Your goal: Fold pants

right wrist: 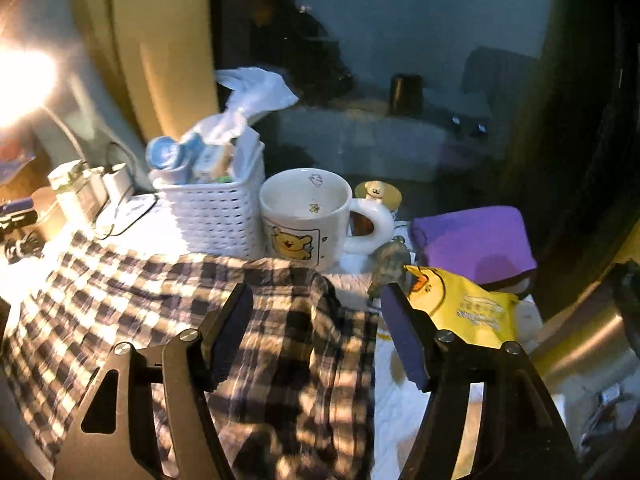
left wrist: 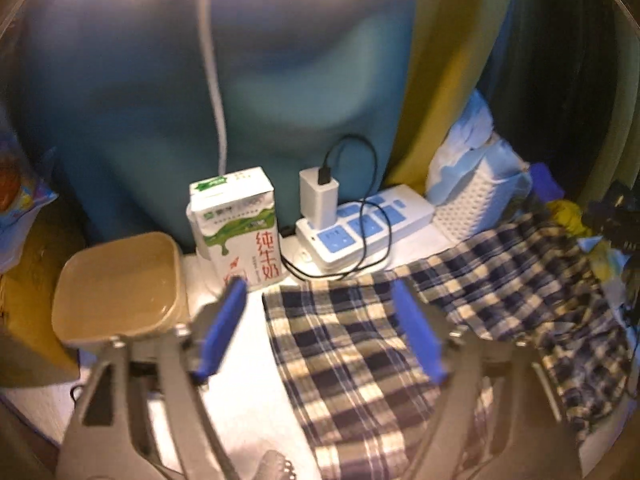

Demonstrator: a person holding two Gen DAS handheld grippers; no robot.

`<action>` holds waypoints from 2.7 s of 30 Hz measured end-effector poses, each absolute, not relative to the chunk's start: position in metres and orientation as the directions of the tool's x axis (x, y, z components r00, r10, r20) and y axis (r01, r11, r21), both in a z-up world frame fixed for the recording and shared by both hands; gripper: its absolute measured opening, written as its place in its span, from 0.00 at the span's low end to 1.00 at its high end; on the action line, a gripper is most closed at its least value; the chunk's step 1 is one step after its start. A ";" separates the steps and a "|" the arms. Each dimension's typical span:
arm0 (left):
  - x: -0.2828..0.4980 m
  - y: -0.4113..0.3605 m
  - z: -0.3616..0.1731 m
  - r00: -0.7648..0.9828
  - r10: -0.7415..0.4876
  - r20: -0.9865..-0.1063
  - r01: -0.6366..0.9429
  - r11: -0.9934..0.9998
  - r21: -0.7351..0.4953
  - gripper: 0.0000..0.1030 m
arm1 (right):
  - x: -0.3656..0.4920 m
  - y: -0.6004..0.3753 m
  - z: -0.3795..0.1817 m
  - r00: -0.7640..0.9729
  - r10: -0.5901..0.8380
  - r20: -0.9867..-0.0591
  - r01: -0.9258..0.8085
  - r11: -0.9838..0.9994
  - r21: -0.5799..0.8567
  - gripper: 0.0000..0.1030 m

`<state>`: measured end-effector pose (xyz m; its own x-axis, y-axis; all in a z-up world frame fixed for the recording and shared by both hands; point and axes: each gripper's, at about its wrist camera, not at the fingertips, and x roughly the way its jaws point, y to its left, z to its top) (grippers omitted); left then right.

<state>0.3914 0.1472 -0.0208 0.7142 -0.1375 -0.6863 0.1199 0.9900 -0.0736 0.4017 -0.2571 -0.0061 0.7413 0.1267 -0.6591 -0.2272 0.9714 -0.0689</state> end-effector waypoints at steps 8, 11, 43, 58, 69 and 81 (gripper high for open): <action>0.331 0.155 -0.034 0.674 -0.164 -0.720 0.082 0.986 -0.148 0.85 | 0.345 -0.273 -0.001 0.729 0.143 -0.669 -0.237 0.970 -0.051 0.68; 0.314 0.147 -0.061 0.624 -0.179 -0.761 0.084 0.983 -0.162 0.85 | 0.330 -0.285 -0.007 0.715 0.143 -0.684 -0.230 0.972 -0.038 0.68; 0.205 0.119 -0.112 0.564 -0.233 -0.792 0.111 0.972 -0.207 0.84 | 0.231 -0.297 -0.080 0.582 0.212 -0.785 -0.336 0.942 0.005 0.18; 0.167 0.123 -0.066 0.673 -0.234 -0.702 0.102 0.969 -0.225 0.17 | 0.206 -0.300 -0.008 0.765 0.182 -0.618 -0.288 0.955 -0.074 0.09; 0.113 0.109 -0.019 0.714 -0.285 -0.640 0.165 0.956 -0.242 0.15 | 0.174 -0.316 0.024 0.824 0.166 -0.542 -0.252 0.964 -0.087 0.09; 0.057 0.100 -0.073 0.580 -0.337 -0.742 0.124 0.936 -0.329 0.15 | 0.147 -0.361 -0.028 0.750 0.127 -0.649 -0.161 0.987 0.006 0.09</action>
